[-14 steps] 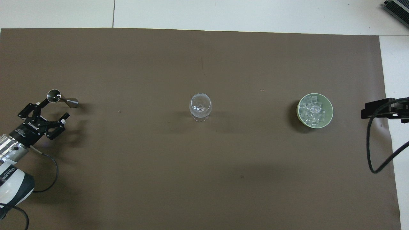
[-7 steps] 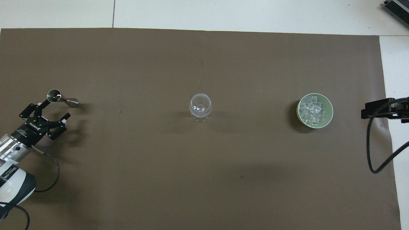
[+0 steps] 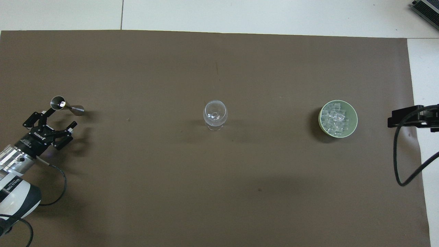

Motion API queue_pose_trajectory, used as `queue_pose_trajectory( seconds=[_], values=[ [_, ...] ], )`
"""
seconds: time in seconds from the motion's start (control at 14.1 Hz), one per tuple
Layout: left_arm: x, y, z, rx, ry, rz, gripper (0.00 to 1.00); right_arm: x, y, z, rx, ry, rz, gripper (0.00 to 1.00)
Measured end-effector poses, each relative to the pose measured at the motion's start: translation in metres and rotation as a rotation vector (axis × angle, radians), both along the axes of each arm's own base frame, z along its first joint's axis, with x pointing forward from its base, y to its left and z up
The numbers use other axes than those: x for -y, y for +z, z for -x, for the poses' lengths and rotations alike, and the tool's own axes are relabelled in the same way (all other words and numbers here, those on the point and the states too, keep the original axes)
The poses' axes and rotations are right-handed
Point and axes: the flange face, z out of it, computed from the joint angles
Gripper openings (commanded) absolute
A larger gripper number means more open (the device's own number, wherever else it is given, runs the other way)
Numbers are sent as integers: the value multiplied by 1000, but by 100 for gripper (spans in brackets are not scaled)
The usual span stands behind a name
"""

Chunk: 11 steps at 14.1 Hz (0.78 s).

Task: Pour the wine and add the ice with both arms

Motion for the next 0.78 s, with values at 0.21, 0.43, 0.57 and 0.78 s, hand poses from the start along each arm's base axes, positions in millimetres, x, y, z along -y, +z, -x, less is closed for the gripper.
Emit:
queue_pose_trajectory(
  seconds=[0.21,0.43,0.57,0.78],
  values=[
    [7,1,-3,6,3,8,100,0,0,0,0,0,0,100],
    [7,-1,-3,7,7,7,100,0,0,0,0,0,0,100],
    [7,-7,-2,11,11,1,100,0,0,0,0,0,0,100],
    [7,-11,-2,11,16,1,100,0,0,0,0,0,0,100]
  ],
)
